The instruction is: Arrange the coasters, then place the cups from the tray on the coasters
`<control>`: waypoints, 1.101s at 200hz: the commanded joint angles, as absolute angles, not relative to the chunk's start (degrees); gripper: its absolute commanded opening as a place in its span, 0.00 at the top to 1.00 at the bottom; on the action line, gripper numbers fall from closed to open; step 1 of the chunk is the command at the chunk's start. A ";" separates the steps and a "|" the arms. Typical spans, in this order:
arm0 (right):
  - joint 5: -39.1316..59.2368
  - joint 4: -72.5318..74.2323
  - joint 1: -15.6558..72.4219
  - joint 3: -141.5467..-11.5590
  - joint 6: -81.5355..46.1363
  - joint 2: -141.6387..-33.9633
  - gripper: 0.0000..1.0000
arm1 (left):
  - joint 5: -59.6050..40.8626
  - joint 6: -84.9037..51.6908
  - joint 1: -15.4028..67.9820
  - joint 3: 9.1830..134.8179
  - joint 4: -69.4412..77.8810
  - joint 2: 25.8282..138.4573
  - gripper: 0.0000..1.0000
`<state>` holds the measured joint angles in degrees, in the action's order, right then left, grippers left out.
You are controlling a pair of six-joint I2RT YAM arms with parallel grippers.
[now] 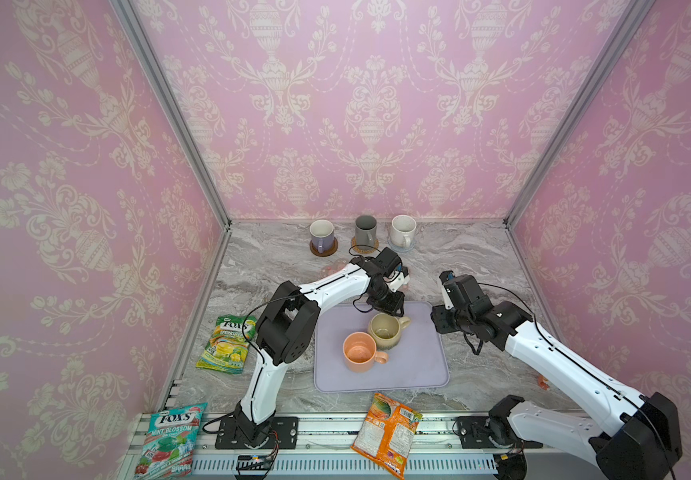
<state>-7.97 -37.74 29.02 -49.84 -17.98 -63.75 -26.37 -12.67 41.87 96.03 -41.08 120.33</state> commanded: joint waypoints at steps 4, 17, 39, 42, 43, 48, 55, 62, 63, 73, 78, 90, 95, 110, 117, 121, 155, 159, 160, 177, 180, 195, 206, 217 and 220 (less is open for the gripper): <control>-6.19 -36.76 29.24 -48.78 -17.71 -63.99 0.49 | -23.62 -10.83 42.54 95.80 -44.85 114.73 0.67; -5.58 -36.27 29.18 -48.78 -18.07 -64.57 0.49 | -21.91 -10.99 42.46 95.29 -44.82 112.97 0.66; -4.30 -35.62 29.19 -48.87 -18.33 -65.62 0.49 | -18.58 -12.01 41.94 93.84 -44.82 109.83 0.66; -4.12 -35.41 29.26 -48.87 -18.29 -65.79 0.49 | -18.17 -12.19 41.78 93.56 -44.82 109.36 0.66; -4.04 -35.37 29.17 -48.87 -18.28 -65.81 0.49 | -18.05 -12.25 41.77 93.36 -44.82 109.13 0.66; -3.76 -35.16 29.22 -48.87 -18.37 -66.00 0.49 | -17.54 -12.71 41.49 92.77 -44.75 108.38 0.66; -3.27 -34.72 29.25 -48.82 -18.37 -66.43 0.49 | -16.77 -13.15 41.19 91.76 -44.57 107.25 0.66; -2.77 -34.33 29.23 -48.87 -18.39 -66.86 0.49 | -15.82 -13.67 40.76 90.68 -44.56 106.21 0.66; -2.57 -34.26 29.21 -48.91 -18.38 -66.91 0.49 | -15.69 -13.74 40.72 90.52 -44.56 106.06 0.66; -1.90 -33.73 29.26 -49.13 -18.30 -67.68 0.49 | -14.16 -14.59 40.29 89.13 -44.86 104.72 0.66; -1.49 -33.51 29.18 -49.25 -18.29 -68.10 0.49 | -13.48 -14.92 40.04 88.39 -45.26 104.14 0.66; -0.59 -32.84 29.18 -49.79 -18.19 -69.17 0.49 | -11.89 -15.69 39.57 86.22 -45.70 102.75 0.66; -0.20 -32.56 29.23 -50.06 -18.23 -69.63 0.49 | -11.23 -16.02 39.40 85.25 -45.86 102.22 0.65; 0.65 -31.81 29.20 -50.86 -18.19 -71.04 0.49 | -9.75 -17.62 38.70 82.30 -45.89 100.72 0.65; 0.89 -31.56 29.31 -51.28 -18.15 -71.69 0.49 | -9.17 -18.28 38.23 80.88 -45.73 100.11 0.65; 1.04 -31.39 29.29 -51.60 -18.11 -72.07 0.49 | -8.73 -18.68 38.05 80.28 -45.86 99.84 0.66; 2.07 -30.78 29.31 -53.94 -17.68 -74.90 0.49 | -4.51 -21.53 35.72 76.93 -47.65 99.03 0.66; 2.11 -30.84 29.31 -54.26 -17.60 -75.19 0.49 | -4.06 -21.54 35.69 76.91 -48.03 99.22 0.66; 2.11 -30.89 29.33 -54.29 -17.63 -75.26 0.49 | -3.92 -21.54 35.69 76.91 -48.05 99.18 0.66; 2.05 -30.94 29.42 -55.10 -17.42 -76.01 0.49 | -3.87 -21.36 35.67 77.07 -48.69 100.13 0.66; 2.09 -30.87 29.37 -55.15 -17.41 -76.10 0.49 | -4.10 -21.36 35.70 77.08 -48.63 100.41 0.66; 2.23 -30.60 29.45 -55.28 -17.36 -76.29 0.49 | -5.21 -21.53 35.78 77.46 -48.60 101.90 0.66; 2.37 -30.62 29.51 -55.22 -17.40 -76.38 0.49 | -5.82 -21.71 36.04 77.86 -48.63 102.95 0.66; 2.46 -30.68 29.46 -55.12 -17.32 -76.46 0.49 | -6.42 -21.71 36.37 78.21 -48.43 103.87 0.66; 2.46 -30.69 29.51 -55.11 -17.32 -76.46 0.49 | -6.56 -21.70 36.43 78.36 -48.41 104.03 0.66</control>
